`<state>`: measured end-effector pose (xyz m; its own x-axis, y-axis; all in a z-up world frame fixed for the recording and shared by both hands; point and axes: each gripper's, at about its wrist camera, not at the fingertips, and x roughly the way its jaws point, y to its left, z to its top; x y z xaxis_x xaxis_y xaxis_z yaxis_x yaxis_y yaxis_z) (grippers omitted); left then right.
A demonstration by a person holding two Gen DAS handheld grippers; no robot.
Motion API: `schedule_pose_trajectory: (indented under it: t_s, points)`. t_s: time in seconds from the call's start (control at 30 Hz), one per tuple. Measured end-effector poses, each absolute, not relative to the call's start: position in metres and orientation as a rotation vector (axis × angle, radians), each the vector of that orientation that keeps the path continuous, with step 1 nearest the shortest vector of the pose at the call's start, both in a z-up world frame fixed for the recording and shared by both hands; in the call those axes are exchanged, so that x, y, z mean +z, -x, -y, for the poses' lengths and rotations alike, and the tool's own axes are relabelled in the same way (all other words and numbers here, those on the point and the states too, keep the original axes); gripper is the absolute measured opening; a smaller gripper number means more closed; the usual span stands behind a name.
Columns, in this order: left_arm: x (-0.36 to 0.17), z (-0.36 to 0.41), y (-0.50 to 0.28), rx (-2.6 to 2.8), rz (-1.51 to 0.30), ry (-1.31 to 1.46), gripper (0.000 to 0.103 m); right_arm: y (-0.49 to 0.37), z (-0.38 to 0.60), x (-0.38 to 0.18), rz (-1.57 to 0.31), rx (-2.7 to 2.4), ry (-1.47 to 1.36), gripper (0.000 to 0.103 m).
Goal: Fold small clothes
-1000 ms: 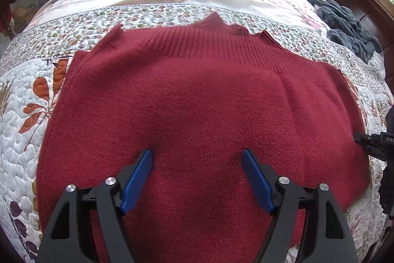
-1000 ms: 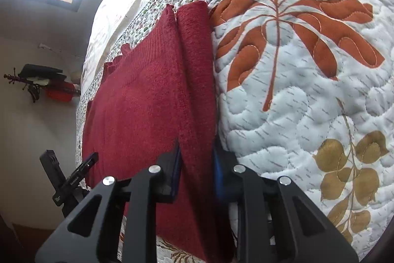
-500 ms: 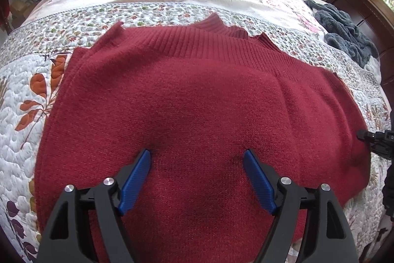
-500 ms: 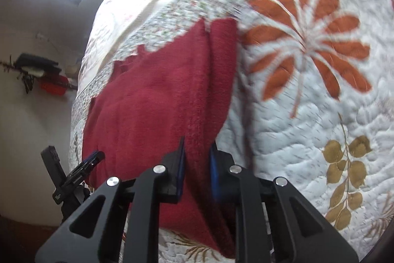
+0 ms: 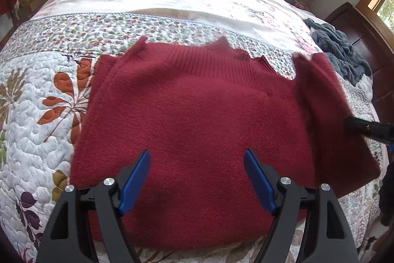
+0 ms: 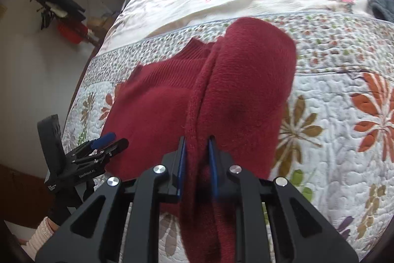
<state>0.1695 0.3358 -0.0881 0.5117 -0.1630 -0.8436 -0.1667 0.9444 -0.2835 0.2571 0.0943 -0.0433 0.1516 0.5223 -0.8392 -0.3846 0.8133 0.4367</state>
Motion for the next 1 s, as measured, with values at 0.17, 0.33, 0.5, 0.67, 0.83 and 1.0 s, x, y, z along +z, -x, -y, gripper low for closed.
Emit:
schedule_pose_trajectory:
  t_s: [0.17,0.33,0.5,0.67,0.83,1.0]
  points:
    - [-0.089,-0.343,-0.168,0.004,-1.038,0.387,0.078,-0.253,-0.135,-0.070,-1.331,0.669,-0.071,0.015]
    - [-0.088,-0.346,-0.167,-0.003,-1.035,0.427,0.078,-0.251,-0.153,-0.095,-1.406,0.695,-0.139,0.019]
    - [-0.080,-0.342,-0.168,-0.028,-1.024,0.448,0.078,-0.254,-0.147,-0.110,-1.446,0.710,-0.241,0.018]
    - [-0.075,-0.334,-0.172,-0.060,-1.019,0.457,0.078,-0.251,-0.130,-0.088,-1.405,0.774,-0.324,0.020]
    - [-0.076,-0.321,-0.181,-0.096,-1.025,0.509,0.078,-0.250,-0.098,-0.055,-1.323,0.776,-0.407,0.030]
    - [-0.083,-0.301,-0.202,-0.186,-1.053,0.594,0.078,-0.254,-0.054,-0.053,-1.284,0.657,-0.414,0.031]
